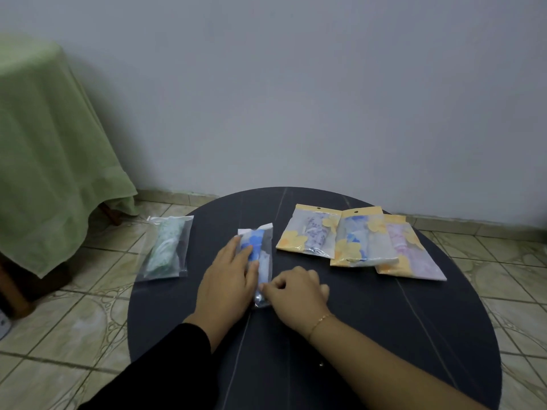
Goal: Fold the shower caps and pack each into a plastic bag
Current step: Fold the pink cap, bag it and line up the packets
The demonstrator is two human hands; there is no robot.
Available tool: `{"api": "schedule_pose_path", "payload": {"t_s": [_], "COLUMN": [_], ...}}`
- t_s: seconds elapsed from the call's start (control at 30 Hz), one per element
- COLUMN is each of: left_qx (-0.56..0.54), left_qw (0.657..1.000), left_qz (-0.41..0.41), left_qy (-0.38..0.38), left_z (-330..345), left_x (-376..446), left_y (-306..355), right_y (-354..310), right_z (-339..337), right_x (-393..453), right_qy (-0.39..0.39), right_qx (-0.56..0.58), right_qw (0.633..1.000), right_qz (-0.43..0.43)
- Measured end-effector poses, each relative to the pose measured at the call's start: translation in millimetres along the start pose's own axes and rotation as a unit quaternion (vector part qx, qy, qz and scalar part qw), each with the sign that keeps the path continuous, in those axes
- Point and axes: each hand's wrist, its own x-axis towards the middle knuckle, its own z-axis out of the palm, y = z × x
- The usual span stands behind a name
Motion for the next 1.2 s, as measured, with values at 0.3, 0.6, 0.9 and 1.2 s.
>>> {"api": "schedule_pose_path", "payload": {"t_s": [0.3,0.6,0.9,1.2], "left_qx": [0.034,0.084,0.081,0.124], "left_qw": [0.996,0.995,0.994,0.987], "left_qz": [0.083,0.06,0.067,0.102], "left_qy": [-0.009,-0.014,0.006,0.022], "left_z": [10,29,36,33], "left_x": [23,58,54,52], "left_y": [13,21,26,21], "right_y": [-8,38,51,45], "right_z": [-14,-27,-24,-26], "right_x": [57,58,66,60], "right_qy": [0.11,0.136,0.077,0.105], "right_qx": [-0.003,-0.224,-0.177,-0.212], "right_qw": [0.994,0.963,0.98,0.971], "right_qz": [0.017,0.063,0.056,0.023]}}
